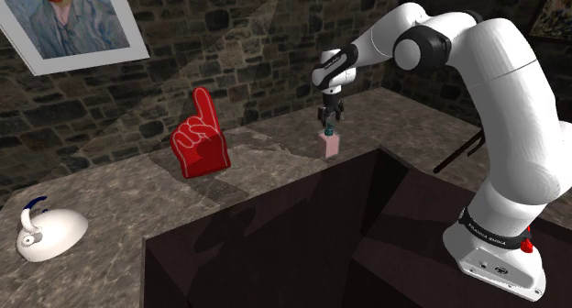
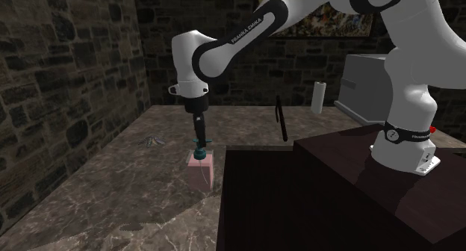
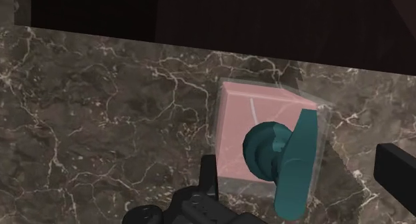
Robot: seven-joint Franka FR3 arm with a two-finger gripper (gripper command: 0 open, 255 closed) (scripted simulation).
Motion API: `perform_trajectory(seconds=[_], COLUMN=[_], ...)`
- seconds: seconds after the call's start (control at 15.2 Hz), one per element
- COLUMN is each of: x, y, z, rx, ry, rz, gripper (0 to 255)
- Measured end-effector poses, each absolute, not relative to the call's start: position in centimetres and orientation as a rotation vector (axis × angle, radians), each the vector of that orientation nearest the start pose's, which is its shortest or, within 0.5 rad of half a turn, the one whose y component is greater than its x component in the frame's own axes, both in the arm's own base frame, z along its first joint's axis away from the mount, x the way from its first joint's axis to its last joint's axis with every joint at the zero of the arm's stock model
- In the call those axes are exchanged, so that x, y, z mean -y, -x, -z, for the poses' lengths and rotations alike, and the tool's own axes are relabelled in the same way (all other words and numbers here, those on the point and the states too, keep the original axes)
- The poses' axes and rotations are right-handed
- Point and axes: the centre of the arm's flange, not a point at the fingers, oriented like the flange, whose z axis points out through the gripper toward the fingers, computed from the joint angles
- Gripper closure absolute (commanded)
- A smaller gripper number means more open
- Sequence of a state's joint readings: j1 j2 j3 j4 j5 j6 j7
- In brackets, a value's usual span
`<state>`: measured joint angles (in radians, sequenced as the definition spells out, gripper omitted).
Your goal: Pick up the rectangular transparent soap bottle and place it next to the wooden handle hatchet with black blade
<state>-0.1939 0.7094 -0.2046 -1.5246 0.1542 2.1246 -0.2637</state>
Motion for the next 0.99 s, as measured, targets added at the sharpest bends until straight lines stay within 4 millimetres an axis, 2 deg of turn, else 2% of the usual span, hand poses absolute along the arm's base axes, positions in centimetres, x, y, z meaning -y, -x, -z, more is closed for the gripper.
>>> perform_trajectory(seconds=[0.33, 0.73, 0.79, 0.99], x=[24.5, 24.6, 24.6, 24.6], y=[-65.3, -65.3, -65.3, -65.3], z=[-21.5, -21.1, -21.1, -21.2], rx=[-0.280, -0.280, -0.280, -0.281], ry=[3.103, 3.103, 3.103, 3.103], rz=[-0.141, -0.140, -0.140, -0.140], gripper=[0, 0, 255, 255])
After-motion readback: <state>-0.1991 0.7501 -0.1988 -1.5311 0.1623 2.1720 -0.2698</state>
